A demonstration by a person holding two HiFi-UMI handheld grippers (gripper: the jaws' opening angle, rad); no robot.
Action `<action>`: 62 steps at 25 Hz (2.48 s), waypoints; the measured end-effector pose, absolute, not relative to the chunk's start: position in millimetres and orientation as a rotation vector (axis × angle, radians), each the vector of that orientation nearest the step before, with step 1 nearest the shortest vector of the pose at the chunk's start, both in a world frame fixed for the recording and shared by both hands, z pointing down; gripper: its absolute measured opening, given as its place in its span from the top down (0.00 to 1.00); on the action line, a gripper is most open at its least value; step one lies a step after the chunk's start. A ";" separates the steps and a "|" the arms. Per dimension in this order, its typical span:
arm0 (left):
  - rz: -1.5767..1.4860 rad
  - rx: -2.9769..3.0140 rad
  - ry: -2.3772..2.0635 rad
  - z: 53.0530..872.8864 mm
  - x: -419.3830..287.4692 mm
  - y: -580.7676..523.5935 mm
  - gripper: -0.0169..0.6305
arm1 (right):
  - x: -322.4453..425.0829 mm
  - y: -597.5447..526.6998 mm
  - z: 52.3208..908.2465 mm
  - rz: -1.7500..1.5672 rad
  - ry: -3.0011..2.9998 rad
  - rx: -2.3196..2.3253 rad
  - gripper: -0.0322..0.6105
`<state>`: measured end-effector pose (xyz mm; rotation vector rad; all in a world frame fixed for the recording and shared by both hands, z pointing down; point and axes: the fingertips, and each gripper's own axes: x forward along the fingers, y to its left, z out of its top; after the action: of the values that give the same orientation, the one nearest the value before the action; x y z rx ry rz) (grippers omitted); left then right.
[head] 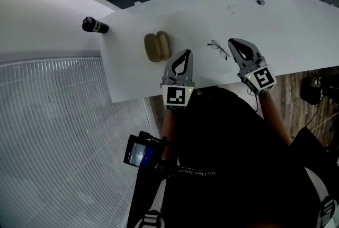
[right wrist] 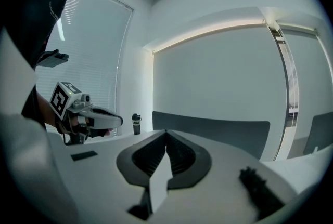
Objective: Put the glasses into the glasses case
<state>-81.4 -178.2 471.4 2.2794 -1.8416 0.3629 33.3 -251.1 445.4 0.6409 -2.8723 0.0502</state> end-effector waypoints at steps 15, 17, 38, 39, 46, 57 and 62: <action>0.222 2.323 -1.845 468.6 -118.3 -207.6 0.96 | 25.6 -269.6 569.5 0.014 -2.534 0.480 0.94; 0.234 2.316 -1.857 469.0 -127.0 -207.3 0.96 | 29.0 -270.6 606.3 -0.011 -2.435 0.406 0.93; 0.321 2.302 -1.828 482.9 -132.6 -207.2 0.96 | 41.5 -258.9 777.2 0.088 -1.946 0.170 0.78; 0.315 2.301 -1.818 484.1 -129.3 -208.9 0.96 | 45.2 -262.4 778.4 0.084 -1.938 0.194 0.78; 0.322 2.361 -1.830 484.1 -120.8 -211.7 0.96 | 39.5 -268.6 775.0 0.054 -1.930 0.276 0.80; 0.269 2.350 -1.844 479.2 -129.5 -195.9 0.96 | 33.7 -264.9 746.6 0.011 -1.975 0.389 0.86; 0.282 2.331 -1.853 482.6 -137.1 -188.7 0.96 | 26.7 -263.7 722.9 0.078 -2.073 0.475 0.87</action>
<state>-137.1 -188.7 482.6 2.3311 -1.8534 0.2822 26.7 -263.7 722.9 0.4751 -2.0728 0.0781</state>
